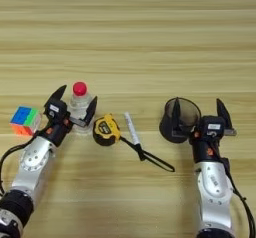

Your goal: Move the objects on the table

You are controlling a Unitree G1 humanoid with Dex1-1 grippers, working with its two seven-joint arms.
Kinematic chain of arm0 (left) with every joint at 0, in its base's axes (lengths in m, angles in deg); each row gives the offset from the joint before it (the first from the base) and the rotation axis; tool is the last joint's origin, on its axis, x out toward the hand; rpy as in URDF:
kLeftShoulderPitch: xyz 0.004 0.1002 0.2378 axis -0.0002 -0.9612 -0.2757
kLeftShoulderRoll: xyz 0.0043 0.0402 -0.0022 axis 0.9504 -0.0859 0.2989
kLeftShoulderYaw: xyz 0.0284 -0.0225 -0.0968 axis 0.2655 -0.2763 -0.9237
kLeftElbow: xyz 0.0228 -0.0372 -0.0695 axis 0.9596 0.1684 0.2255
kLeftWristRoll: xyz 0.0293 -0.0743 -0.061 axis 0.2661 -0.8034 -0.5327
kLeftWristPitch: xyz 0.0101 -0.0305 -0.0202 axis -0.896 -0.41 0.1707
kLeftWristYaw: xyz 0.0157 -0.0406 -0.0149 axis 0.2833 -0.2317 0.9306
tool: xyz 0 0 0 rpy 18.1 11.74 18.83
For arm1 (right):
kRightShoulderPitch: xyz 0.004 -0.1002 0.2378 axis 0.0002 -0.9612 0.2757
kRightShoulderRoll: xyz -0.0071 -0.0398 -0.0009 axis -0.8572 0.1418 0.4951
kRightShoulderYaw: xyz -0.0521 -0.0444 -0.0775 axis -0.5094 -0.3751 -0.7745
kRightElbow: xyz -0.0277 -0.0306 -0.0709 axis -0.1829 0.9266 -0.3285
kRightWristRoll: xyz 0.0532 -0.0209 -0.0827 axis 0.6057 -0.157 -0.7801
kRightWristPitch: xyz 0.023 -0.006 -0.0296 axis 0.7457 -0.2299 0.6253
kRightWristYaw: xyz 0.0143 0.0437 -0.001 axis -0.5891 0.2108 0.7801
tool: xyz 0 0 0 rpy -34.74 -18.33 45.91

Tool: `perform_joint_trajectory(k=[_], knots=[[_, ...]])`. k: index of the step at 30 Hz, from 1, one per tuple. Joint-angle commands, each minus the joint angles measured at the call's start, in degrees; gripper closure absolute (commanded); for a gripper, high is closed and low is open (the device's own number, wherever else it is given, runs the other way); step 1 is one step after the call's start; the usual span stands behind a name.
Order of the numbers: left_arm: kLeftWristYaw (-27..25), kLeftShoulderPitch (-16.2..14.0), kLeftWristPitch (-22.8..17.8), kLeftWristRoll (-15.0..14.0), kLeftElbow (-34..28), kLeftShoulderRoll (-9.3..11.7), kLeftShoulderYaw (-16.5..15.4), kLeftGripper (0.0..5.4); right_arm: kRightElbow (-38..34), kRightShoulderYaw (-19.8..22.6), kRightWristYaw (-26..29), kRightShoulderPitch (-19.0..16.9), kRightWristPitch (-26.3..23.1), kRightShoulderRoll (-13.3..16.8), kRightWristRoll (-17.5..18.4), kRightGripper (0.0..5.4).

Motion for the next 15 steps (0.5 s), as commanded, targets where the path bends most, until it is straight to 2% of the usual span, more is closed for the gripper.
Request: perform_joint_trajectory(k=[1,10,15], knots=[[0.2,-2.8,-1.6,-0.1,-2.5,-2.3,1.4,0.03,-0.8,-0.2,-0.4,-0.4,0.0,-0.2,-0.5,0.00],[-0.6,-7.0,-2.5,0.1,-8.2,-1.4,4.8,0.03,-1.0,-0.3,-0.6,-0.5,-0.2,-0.3,-0.6,0.00],[-0.4,-8.7,-3.3,-0.3,-11.5,-0.4,5.4,0.03,-1.0,-0.4,-0.8,-0.5,-0.2,-0.3,-0.5,0.00]])
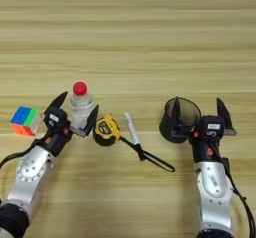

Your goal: Move the objects on the table

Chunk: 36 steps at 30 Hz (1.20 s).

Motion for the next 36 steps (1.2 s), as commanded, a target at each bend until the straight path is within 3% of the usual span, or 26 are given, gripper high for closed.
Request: perform_joint_trajectory(k=[1,13,21,29,32,36], knots=[[-0.1,-2.3,-1.7,-0.3,-3.0,-1.4,1.0,0.03,-0.4,-0.2,-0.1,-0.2,-0.2,-0.2,-0.1,0.00],[0.1,-9.2,-4.9,-0.2,-14.6,0.8,1.4,0.03,0.0,-0.3,-0.2,0.0,-0.2,-0.2,0.0,0.00],[-0.5,-12.0,-7.0,0.1,-20.6,2.7,1.7,0.03,0.3,-0.4,-0.4,0.2,0.0,-0.2,-0.1,0.00],[-1.4,-14.2,-8.7,-4.2,-28.5,5.3,-0.6,0.03,0.2,-0.3,-0.4,0.1,0.1,-0.1,-0.1,0.00],[-1.8,-14.8,-9.3,-7.4,-31.4,6.5,-3.2,0.03,0.2,-0.3,-0.4,0.1,0.1,-0.1,0.0,0.00],[-1.2,-14.3,-9.5,-9.1,-31.3,7.7,-6.5,0.03,0.2,-0.3,-0.4,0.1,0.0,0.0,0.0,0.00]])
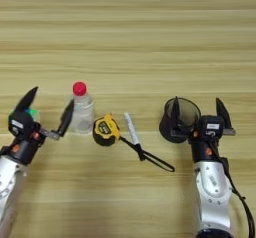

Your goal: Move the objects on the table

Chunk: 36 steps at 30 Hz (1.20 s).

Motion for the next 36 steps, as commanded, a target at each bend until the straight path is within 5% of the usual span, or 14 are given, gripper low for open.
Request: perform_joint_trajectory(k=[1,13,26,36], knots=[[0.7,0.2,-1.1,-2.0,0.1,1.2,-3.4,0.03,0.3,0.2,-0.1,0.1,0.0,0.0,0.0,0.00],[6.3,6.6,3.1,-0.8,16.7,3.4,-13.8,0.03,0.1,0.4,-0.1,-0.2,-0.1,0.1,0.0,0.00],[4.7,15.1,7.6,0.8,38.6,2.9,-13.8,0.03,-0.5,0.2,-0.4,-0.3,-0.3,-0.3,-0.1,0.00],[3.3,17.3,10.2,0.9,44.8,2.1,-13.1,0.03,-0.5,0.2,-0.3,-0.4,-0.2,-0.2,0.0,0.00]])
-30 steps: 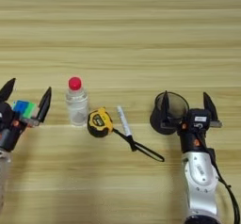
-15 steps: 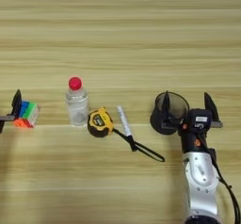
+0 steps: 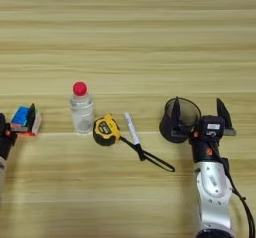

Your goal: Move the objects on the table

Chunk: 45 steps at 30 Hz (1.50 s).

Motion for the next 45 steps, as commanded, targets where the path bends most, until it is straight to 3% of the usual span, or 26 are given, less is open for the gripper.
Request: perform_joint_trajectory(k=[1,17,45], knots=[[-0.9,1.2,0.9,0.6,2.2,-0.5,0.5,0.03,-0.4,0.0,-0.2,-0.4,-0.2,-0.2,0.0,0.00],[-0.3,3.5,2.5,2.9,8.6,-1.1,1.6,0.03,-0.4,0.0,-0.2,-0.4,-0.1,-0.2,0.0,0.00],[1.1,5.9,3.1,3.0,15.2,0.0,0.0,0.03,-0.5,-0.1,-0.3,-0.6,-0.1,-0.4,-0.1,0.00]])
